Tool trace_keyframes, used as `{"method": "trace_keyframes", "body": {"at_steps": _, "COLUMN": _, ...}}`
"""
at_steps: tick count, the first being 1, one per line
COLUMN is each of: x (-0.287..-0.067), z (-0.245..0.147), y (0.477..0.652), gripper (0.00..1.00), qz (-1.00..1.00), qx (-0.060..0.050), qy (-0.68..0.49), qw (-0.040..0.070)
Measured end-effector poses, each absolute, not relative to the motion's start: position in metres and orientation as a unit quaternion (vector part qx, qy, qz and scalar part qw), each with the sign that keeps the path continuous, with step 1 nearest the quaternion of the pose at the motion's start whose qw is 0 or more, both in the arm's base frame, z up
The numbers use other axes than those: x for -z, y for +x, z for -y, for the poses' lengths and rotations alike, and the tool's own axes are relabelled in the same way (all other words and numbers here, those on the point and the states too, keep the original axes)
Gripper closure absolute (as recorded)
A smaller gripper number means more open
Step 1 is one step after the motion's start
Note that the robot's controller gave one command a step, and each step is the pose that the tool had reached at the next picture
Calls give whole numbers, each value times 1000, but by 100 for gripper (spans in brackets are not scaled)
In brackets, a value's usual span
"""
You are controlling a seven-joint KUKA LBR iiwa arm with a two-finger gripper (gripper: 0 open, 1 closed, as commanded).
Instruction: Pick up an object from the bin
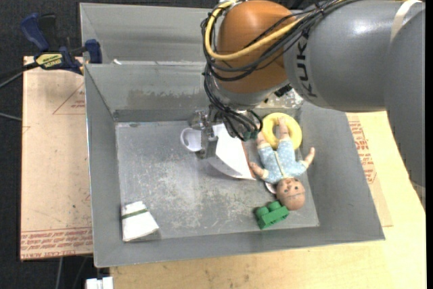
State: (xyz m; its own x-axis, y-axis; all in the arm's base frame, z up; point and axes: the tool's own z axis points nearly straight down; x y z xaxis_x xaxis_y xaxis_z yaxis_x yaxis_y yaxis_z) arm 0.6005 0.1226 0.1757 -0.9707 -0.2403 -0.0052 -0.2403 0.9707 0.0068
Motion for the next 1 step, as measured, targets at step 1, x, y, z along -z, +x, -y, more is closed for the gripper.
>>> {"method": "trace_keyframes", "body": {"at_steps": 1, "x": -295, "z": -127, "y": 603, "gripper": 100, "qz": -993, "qx": -4, "qy": -122, "qw": 4}}
